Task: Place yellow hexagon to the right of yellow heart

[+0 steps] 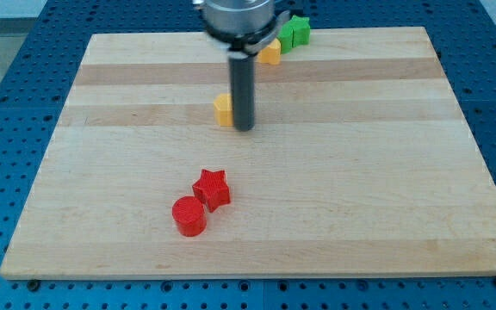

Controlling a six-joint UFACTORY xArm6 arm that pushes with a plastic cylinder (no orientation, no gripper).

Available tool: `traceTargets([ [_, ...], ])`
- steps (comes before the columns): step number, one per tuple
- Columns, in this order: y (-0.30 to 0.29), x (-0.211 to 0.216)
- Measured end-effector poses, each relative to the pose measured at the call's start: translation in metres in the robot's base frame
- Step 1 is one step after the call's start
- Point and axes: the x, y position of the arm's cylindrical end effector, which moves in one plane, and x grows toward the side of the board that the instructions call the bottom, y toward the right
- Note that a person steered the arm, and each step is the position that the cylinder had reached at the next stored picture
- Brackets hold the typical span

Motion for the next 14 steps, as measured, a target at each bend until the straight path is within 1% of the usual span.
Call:
traceTargets([
  [1,-0.044,-0.022],
  [2,-0.035,-0.06],
  [3,0.0,-0.052],
  [4,0.032,-0.024],
  [5,0.027,-0.008],
  [6,0.008,0.046],
  [7,0.046,0.045],
  [8,0.078,0.023],
  [9,0.089,-0.004],
  [11,0.046,-0.012],
  [12,0.062,-0.042],
  [13,0.066,-0.069],
  [14,0.055,-0.064],
])
